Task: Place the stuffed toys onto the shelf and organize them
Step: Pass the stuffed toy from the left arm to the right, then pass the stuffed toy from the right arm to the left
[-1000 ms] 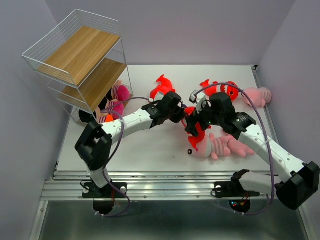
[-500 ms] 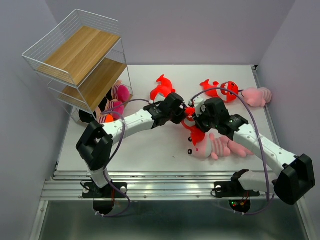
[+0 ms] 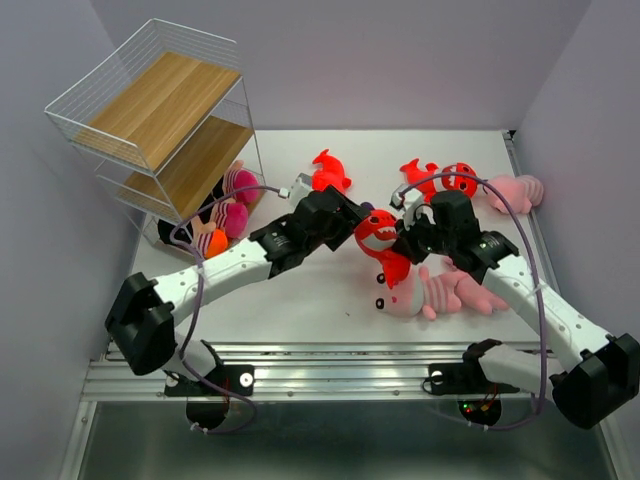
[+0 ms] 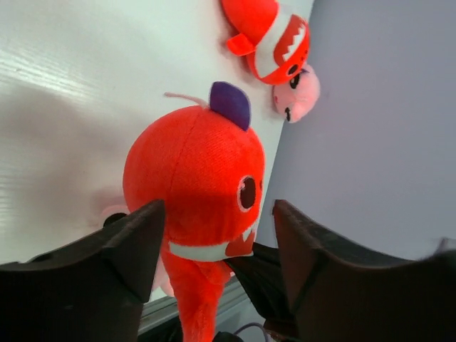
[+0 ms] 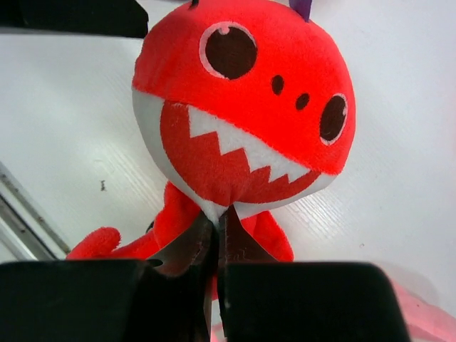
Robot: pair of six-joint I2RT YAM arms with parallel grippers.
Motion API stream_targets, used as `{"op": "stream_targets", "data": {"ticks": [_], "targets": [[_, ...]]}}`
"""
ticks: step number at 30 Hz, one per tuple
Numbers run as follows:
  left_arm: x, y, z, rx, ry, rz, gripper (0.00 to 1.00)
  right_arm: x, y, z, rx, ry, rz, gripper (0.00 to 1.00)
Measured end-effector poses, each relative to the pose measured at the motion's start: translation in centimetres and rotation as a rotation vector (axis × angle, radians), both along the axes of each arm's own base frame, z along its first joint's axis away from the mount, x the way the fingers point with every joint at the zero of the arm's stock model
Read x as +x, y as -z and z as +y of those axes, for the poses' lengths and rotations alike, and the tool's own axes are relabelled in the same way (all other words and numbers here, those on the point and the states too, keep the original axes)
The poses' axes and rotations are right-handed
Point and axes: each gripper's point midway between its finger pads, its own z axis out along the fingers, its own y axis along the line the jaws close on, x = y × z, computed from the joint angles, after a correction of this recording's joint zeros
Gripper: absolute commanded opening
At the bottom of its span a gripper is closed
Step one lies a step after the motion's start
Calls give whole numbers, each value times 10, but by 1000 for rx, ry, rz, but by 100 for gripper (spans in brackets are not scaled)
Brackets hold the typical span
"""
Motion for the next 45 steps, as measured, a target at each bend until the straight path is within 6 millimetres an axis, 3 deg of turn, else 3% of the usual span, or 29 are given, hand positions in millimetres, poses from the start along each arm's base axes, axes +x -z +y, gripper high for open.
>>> {"op": "stream_targets", "data": {"ticks": [4, 9, 13, 18, 27, 34, 37, 40, 41, 44, 45], "targets": [[-10, -22, 18, 34, 74, -191, 81, -12, -13, 12, 64, -100, 17, 1], [-37, -48, 55, 105, 176, -487, 82, -37, -21, 28, 131, -277, 58, 1], [-58, -69, 73, 159, 264, -691, 82, -55, -30, 38, 184, -391, 98, 1], [-91, -72, 90, 185, 382, -869, 82, -69, -49, 53, 259, -543, 129, 1], [-138, -62, 88, 128, 596, -1012, 82, -80, -59, 68, 337, -700, 227, 1], [-139, -54, 76, 116, 651, -1012, 79, -85, -59, 68, 357, -739, 271, 1], [-131, -40, 70, 145, 655, -969, 67, -88, -59, 66, 358, -741, 288, 1], [-122, -24, 66, 182, 654, -918, 46, -90, -58, 65, 358, -741, 295, 1], [-119, -21, 65, 191, 648, -907, 33, -91, -58, 65, 357, -740, 294, 1], [-115, -24, 62, 194, 642, -903, 13, -93, -59, 63, 359, -739, 287, 2], [-115, -26, 61, 189, 642, -903, 0, -93, -58, 63, 360, -738, 287, 2]]}}
